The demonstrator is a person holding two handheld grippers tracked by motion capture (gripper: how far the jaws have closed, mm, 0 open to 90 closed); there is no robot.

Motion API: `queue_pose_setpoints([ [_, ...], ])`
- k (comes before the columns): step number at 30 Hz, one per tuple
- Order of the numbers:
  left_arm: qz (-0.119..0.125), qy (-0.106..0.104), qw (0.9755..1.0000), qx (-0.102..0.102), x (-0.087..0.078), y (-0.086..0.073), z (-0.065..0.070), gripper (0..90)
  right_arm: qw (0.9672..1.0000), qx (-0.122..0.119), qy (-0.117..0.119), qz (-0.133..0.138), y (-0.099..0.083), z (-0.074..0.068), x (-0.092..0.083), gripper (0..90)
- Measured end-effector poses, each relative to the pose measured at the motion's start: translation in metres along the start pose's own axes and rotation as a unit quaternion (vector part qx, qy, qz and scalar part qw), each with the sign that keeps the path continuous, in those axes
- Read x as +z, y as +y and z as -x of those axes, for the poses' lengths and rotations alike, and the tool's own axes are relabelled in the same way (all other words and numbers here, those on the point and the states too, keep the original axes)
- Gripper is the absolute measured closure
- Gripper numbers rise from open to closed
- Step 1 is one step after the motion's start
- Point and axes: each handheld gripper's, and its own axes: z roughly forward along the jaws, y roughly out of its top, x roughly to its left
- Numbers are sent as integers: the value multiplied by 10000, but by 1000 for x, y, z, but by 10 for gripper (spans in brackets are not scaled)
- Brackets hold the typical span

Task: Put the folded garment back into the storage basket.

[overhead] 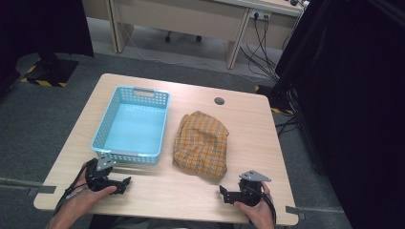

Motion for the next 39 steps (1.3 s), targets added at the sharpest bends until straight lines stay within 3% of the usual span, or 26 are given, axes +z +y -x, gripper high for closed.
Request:
queue_pose_setpoints([
  [23,0,0,10000,-2,0,0,0,0,9996,1,214,181,6,-1,-3,32],
  [32,-1,-1,10000,-2,0,0,0,0,9983,169,453,333,10,0,-6,32],
  [39,0,0,10000,-2,0,0,0,0,9980,154,483,369,14,-1,-6,32],
])
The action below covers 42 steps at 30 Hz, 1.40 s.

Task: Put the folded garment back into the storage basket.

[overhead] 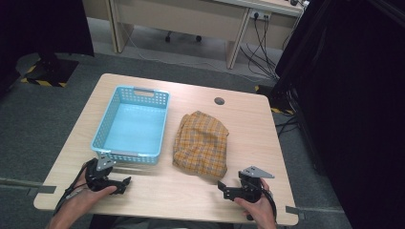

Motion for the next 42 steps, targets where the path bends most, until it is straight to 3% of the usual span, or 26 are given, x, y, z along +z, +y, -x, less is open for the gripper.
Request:
queue_pose_setpoints([
  [25,1,1,10000,1,0,0,0,0,9996,85,140,224,26,4,7,33],
  [42,1,0,10000,1,0,0,0,0,9988,132,347,315,51,3,23,32],
])
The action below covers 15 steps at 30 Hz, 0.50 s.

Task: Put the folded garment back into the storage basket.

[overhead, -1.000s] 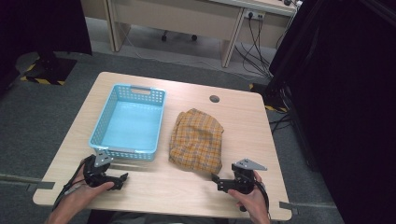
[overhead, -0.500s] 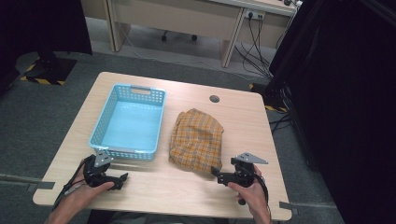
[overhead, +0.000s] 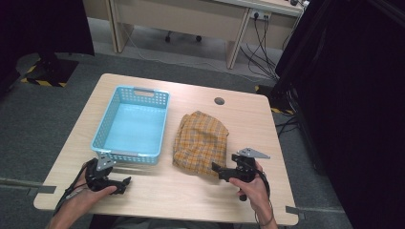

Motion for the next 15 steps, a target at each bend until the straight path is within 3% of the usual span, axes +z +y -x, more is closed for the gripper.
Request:
queue_pose_setpoints([
  [15,0,0,10000,0,0,0,0,0,9997,140,199,50,17,1,17,28],
])
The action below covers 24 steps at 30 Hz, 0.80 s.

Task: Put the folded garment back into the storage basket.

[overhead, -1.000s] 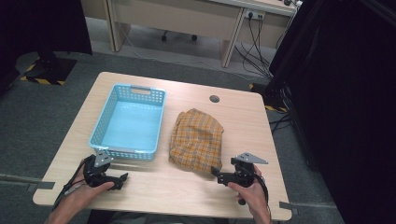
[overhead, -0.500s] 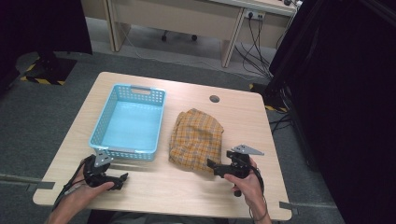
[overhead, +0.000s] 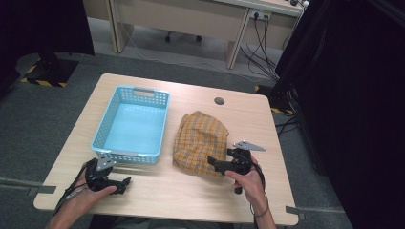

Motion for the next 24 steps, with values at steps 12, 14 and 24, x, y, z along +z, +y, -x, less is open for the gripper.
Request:
queue_pose_setpoints([
  [12,0,0,10000,-1,0,0,0,0,10000,45,68,-9,12,3,14,43],
  [14,-1,-1,10000,-2,0,0,0,0,10000,43,75,-19,13,2,16,44],
  [24,-1,-1,10000,-3,0,0,0,0,9998,128,166,-20,21,7,24,121],
])
